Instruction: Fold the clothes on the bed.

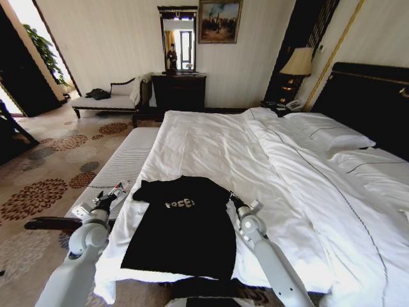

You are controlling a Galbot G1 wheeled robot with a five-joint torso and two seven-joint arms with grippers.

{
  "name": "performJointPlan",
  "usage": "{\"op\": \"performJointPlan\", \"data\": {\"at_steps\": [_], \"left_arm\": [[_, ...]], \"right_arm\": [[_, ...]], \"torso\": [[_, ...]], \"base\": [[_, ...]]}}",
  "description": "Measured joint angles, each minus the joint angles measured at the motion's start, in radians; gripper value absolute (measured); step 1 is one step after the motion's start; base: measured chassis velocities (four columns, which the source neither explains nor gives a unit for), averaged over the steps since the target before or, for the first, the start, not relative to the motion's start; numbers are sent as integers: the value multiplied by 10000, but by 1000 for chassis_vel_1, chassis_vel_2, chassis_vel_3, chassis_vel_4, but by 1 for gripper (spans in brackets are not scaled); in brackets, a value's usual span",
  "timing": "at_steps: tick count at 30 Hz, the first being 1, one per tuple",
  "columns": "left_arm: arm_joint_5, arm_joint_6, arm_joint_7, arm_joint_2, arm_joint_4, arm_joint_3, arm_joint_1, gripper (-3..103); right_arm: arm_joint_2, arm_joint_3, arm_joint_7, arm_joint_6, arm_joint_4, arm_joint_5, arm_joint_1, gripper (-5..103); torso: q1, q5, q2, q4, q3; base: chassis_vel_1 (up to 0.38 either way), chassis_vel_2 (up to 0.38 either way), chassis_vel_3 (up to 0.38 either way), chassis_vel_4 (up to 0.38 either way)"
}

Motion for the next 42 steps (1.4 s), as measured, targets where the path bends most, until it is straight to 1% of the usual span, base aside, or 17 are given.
{"op": "performJointPlan", "data": {"at_steps": [4,7,9,14,23,27,33,35,37,41,42], "left_arm": [[16,0,-13,-15,18,28,-30,100],[39,0,-30,-34,17,92,-67,100],[43,0,-33,-37,17,101,-71,100],[133,-28,-39,-68,3,130,-9,100],[145,-79,-22,-39,109,109,-9,100],[110,-87,-18,-10,167,102,-70,100],[100,-99,-16,-25,207,169,-130,100],[101,-102,-14,-43,222,209,-157,100],[103,-104,-13,-63,232,237,-187,100],[104,-105,-11,-68,234,225,-190,100],[100,-109,-9,-68,235,187,-168,100]], "right_arm": [[-148,81,5,8,-97,3,178,0],[-476,99,39,8,-573,7,628,0],[-527,90,39,8,-675,6,712,0],[-917,29,23,8,-1622,-38,1413,0],[-1312,41,-178,80,-2544,-237,1977,0],[-1586,149,-204,91,-2759,-251,2023,0],[-1892,269,-207,93,-2842,-312,1945,0],[-1993,283,-261,94,-2832,-423,1851,0],[-2089,245,-533,179,-2629,-762,1613,0],[-2125,234,-579,194,-2233,-988,1439,0],[-2147,302,-415,126,-2040,-1177,1415,10]], "torso": [[0,0,0,-1,0],[0,1,-1,0,0],[0,0,-1,-1,0],[1,1,0,1,1],[0,1,0,1,1],[0,0,-1,-2,1],[0,0,-1,0,0],[0,0,0,0,0],[0,1,-1,-4,0],[0,0,0,-4,0],[1,1,0,1,0]], "base": [[0,0,0,0],[0,0,0,0],[0,0,0,0],[0,0,0,0],[0,0,0,0],[0,0,0,0],[0,0,0,0],[0,0,0,0],[0,0,0,0],[0,0,0,0],[0,0,0,0]]}}
